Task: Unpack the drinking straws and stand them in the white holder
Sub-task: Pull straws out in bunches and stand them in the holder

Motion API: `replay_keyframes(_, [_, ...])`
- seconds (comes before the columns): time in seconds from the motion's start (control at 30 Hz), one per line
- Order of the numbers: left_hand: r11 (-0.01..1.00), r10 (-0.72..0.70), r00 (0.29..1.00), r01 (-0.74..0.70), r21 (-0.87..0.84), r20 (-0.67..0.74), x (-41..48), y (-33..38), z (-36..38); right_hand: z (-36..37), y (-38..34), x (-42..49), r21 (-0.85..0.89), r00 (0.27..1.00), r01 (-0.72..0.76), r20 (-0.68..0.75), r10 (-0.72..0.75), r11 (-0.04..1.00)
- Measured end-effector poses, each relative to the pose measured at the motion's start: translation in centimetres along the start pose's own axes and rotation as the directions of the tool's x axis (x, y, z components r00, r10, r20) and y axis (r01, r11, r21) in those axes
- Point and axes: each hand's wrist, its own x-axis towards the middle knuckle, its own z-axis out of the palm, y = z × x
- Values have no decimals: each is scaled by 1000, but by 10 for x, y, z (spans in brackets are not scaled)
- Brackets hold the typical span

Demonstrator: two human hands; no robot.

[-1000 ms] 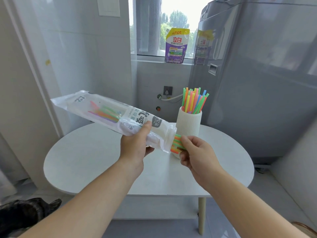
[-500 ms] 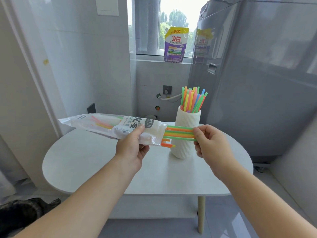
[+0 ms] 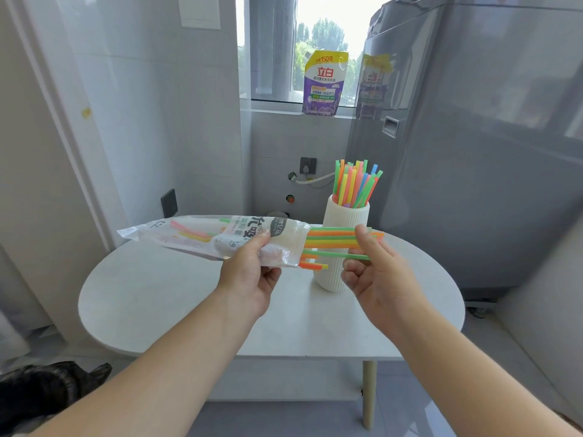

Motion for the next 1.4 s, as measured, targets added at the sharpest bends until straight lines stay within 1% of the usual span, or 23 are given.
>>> replay_keyframes(0.03, [1000, -5, 1000, 5, -3, 1, 0, 0, 0, 2, 4, 0, 25, 1000, -4, 22, 4, 1000])
replay_keyframes(0.1, [1000, -16, 1000, 16, -10, 7, -1, -1, 1, 7, 13, -2, 7, 999, 4, 33, -4, 1000])
replay_keyframes(0.17, [1000, -23, 1000, 23, -11, 17, -3, -3, 3, 13, 18, 0, -29, 1000, 22, -12, -23, 999])
replay_keyframes(0.23, [999, -32, 999, 32, -6, 24, -6, -5, 6, 17, 18, 4, -8, 997, 43, -61, -44, 999])
replay_keyframes(0.3, [999, -44, 999, 44, -12, 26, -7, -6, 7, 21, 14, 9, 44, 995, 74, -66, -71, 996])
replay_keyframes(0.37, [998, -56, 998, 56, -11, 25, -8, -6, 8, 24, 11, 11, 45, 994, 97, -52, -95, 994])
replay_keyframes(0.43, [998, -65, 998, 65, -10, 19, -8, -6, 8, 25, 10, 12, -7, 993, 107, -57, -107, 994])
replay_keyframes(0.5, [997, -74, 997, 74, -15, 15, -8, -7, 8, 25, 10, 13, -104, 988, 118, -84, -127, 988])
replay_keyframes(0.57, [996, -87, 996, 87, -27, 25, -8, -6, 8, 25, 8, 13, -192, 981, 151, -93, -171, 970])
replay_keyframes(0.63, [993, -105, 994, 106, -42, 36, -8, -5, 8, 24, 4, 13, -239, 968, 206, -91, -233, 949])
replay_keyframes(0.73, [991, -109, 994, 111, -70, 29, -6, -3, 7, 21, -9, 12, -233, 952, 265, -89, -292, 936])
replay_keyframes(0.83, [992, -91, 996, 91, -88, 14, -2, 2, 3, 16, -24, 9, -197, 946, 295, -81, -315, 935])
replay_keyframes(0.97, [994, -63, 998, 62, -87, -9, 3, 7, -2, 10, -41, 5, -196, 934, 321, -99, -344, 927])
replay_keyframes(1.17, [992, -52, 998, 48, -117, -32, 7, 10, -5, 1, -60, 4, -275, 899, 370, -135, -416, 888])
replay_keyframes(1.4, [991, -35, 998, 29, -127, -44, 13, 15, -9, -17, -91, 1, -348, 838, 481, -90, -539, 805])
